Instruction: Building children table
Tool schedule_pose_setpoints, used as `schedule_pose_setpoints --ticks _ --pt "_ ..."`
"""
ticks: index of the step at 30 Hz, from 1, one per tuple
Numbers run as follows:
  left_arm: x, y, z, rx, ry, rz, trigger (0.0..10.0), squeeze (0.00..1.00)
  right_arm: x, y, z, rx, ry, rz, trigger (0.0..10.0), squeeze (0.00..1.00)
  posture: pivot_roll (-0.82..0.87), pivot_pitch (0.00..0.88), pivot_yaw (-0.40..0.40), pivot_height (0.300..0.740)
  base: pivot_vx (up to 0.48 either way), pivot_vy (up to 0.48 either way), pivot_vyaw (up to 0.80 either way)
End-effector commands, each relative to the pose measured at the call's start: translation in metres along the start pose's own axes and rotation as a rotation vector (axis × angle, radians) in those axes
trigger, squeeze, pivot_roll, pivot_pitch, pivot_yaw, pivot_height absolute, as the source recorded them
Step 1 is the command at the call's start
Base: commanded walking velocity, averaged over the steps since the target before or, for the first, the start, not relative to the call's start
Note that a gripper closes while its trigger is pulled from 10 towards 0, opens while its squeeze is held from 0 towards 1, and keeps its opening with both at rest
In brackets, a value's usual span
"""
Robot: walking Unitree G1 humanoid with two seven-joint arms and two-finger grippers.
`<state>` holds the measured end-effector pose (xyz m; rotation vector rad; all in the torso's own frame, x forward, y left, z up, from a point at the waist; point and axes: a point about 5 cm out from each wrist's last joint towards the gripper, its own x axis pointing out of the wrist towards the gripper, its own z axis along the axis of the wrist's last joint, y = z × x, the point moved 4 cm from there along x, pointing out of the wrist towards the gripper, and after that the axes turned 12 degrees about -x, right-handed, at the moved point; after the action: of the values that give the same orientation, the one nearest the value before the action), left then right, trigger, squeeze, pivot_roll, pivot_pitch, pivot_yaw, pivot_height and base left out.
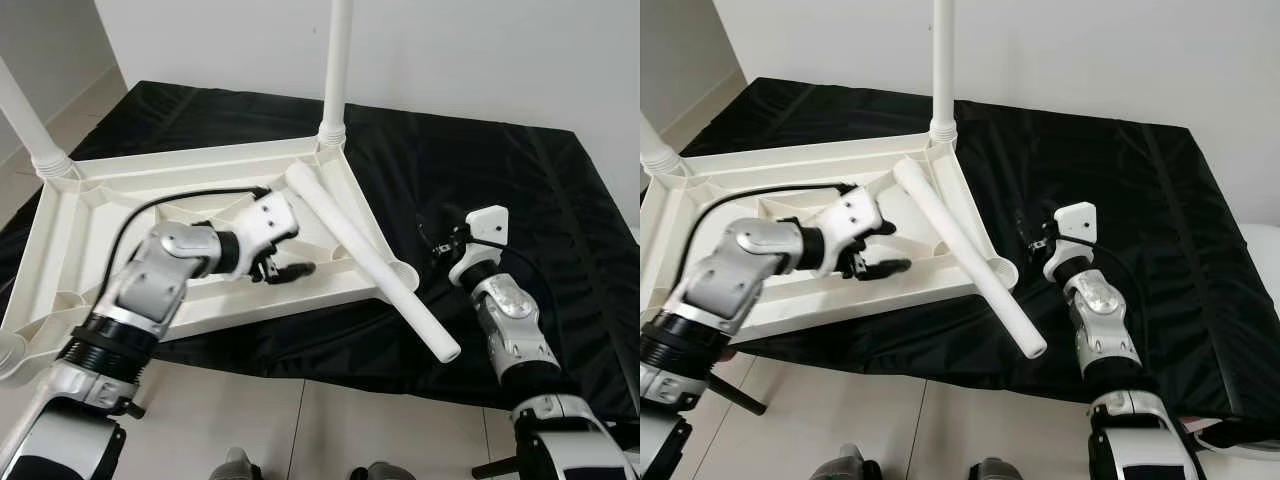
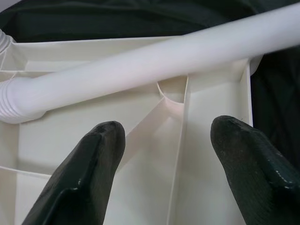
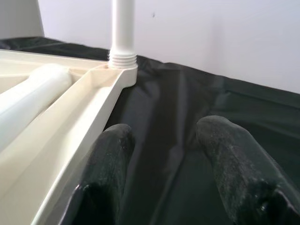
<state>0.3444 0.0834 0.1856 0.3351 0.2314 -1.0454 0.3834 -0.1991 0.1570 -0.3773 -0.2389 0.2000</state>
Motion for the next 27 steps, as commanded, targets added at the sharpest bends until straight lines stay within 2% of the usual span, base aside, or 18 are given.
schedule_pose_setpoints --ticks 1,2,3,5,8,12,13,15,19,23,27 --pt "-0.004 0.008 0.003 -0.069 -0.053 0.038 10.0 0.00 0.002 -0.010 -0.007 0.059 0.050 -0.053 10.0 0.00 -0.02 0.000 -0.026 0.740 0.000 0.000 0.00" --pt "-0.005 0.017 0.004 -0.119 -0.087 0.088 10.0 0.00 0.004 -0.015 -0.008 0.090 0.063 -0.087 10.0 0.00 -0.01 0.000 -0.027 0.740 0.000 0.000 0.00" --pt "-0.005 0.017 0.004 -0.119 -0.087 0.088 10.0 0.00 0.004 -0.015 -0.008 0.090 0.063 -0.087 10.0 0.00 -0.01 0.000 -0.027 0.740 0.000 0.000 0.00" --pt "-0.006 0.034 0.004 -0.209 -0.154 0.210 10.0 0.00 0.008 -0.019 -0.008 0.190 0.072 -0.120 10.0 0.00 -0.01 0.000 -0.030 0.740 0.000 0.000 0.00" --pt "-0.005 0.038 0.004 -0.251 -0.180 0.245 10.0 0.00 0.009 -0.018 -0.007 0.220 0.067 -0.116 10.0 0.00 -0.01 0.000 -0.032 0.740 0.000 0.000 0.00" --pt "-0.005 0.056 0.000 -0.385 -0.303 0.454 10.0 0.00 0.011 -0.001 -0.006 0.250 0.041 -0.079 10.0 0.00 0.00 0.000 -0.040 0.740 0.000 0.000 0.00" --pt "-0.005 0.056 0.000 -0.385 -0.303 0.454 10.0 0.00 0.011 -0.001 -0.006 0.250 0.041 -0.079 10.0 0.00 0.00 0.000 -0.040 0.740 0.000 0.000 0.00" --pt "-0.010 0.063 -0.001 -0.407 -0.362 0.563 10.0 0.00 0.012 0.006 -0.001 0.240 0.006 -0.047 10.0 0.00 0.00 0.000 -0.042 0.740 0.000 0.000 0.00" --pt "-0.014 0.067 -0.005 -0.434 -0.392 0.630 10.0 0.00 0.013 0.010 0.003 0.228 -0.020 -0.030 10.0 0.00 0.01 0.000 -0.046 0.740 0.000 0.000 0.00" --pt "-0.017 0.069 -0.013 -0.458 -0.398 0.683 10.0 0.00 0.016 0.018 0.009 0.246 -0.054 -0.012 10.0 0.00 0.03 0.000 -0.054 0.740 0.000 0.000 0.00" --pt "-0.021 0.070 -0.017 -0.470 -0.392 0.696 10.0 0.00 0.022 0.018 0.018 0.253 -0.082 -0.008 10.0 0.00 0.04 0.000 -0.063 0.740 0.000 0.000 0.00"
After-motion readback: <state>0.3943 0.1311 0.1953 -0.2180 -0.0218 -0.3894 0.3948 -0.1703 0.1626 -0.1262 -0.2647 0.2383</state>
